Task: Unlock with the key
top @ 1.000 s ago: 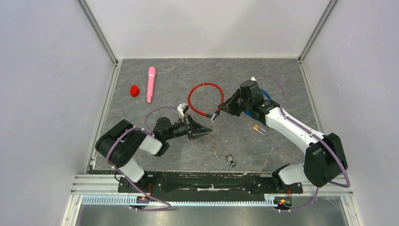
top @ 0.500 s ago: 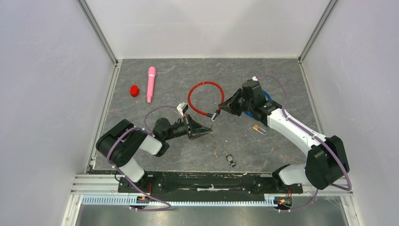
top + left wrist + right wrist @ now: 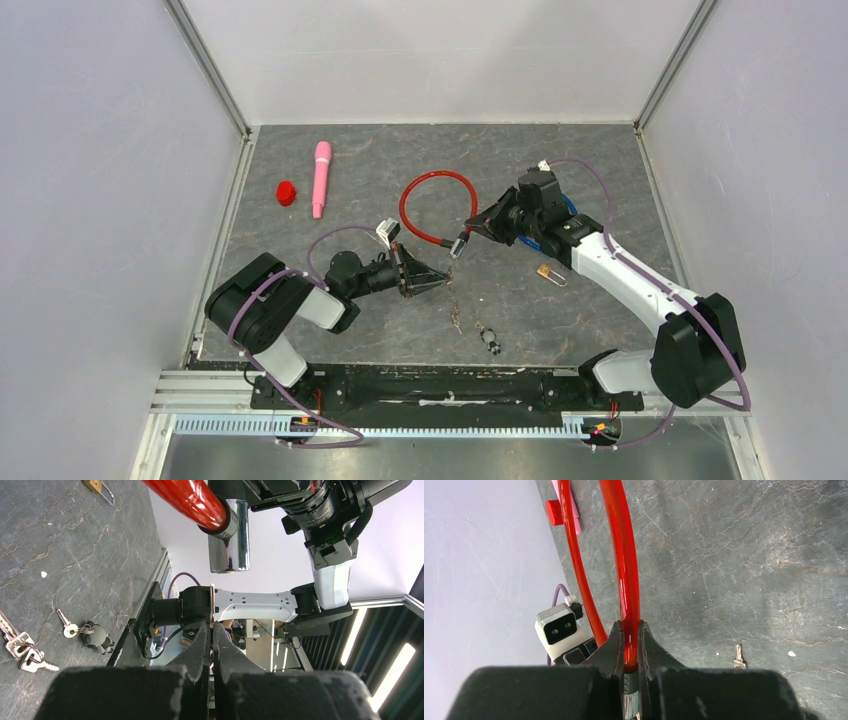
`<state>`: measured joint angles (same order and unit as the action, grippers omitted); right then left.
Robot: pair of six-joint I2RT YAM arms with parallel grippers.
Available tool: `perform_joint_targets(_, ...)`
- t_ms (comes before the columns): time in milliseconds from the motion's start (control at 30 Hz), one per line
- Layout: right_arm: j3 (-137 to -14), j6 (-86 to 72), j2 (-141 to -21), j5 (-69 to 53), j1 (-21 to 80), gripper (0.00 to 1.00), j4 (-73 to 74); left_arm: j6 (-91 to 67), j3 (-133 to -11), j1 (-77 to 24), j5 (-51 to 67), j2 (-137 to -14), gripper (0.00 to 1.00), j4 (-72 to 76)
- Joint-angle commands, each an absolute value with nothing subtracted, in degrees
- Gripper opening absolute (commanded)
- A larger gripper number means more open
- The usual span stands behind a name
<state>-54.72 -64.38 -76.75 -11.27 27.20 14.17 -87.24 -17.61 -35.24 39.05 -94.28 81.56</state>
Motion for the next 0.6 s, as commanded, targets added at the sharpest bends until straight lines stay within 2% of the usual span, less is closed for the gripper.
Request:
perform_joint_targets(0,-55.36,-63.33,-74.10,-13.09,27.06,0.00,9.26,-88.95,-18.78,-35.51,39.43,-94.16,0.02,85.78)
perform_joint_targets(567,-56.25,-61.73,-74.34,-15.29,27.03,0.00,7.84,-88.33,-20.82,-35.51,41.70,-92.35,0.02,85.70)
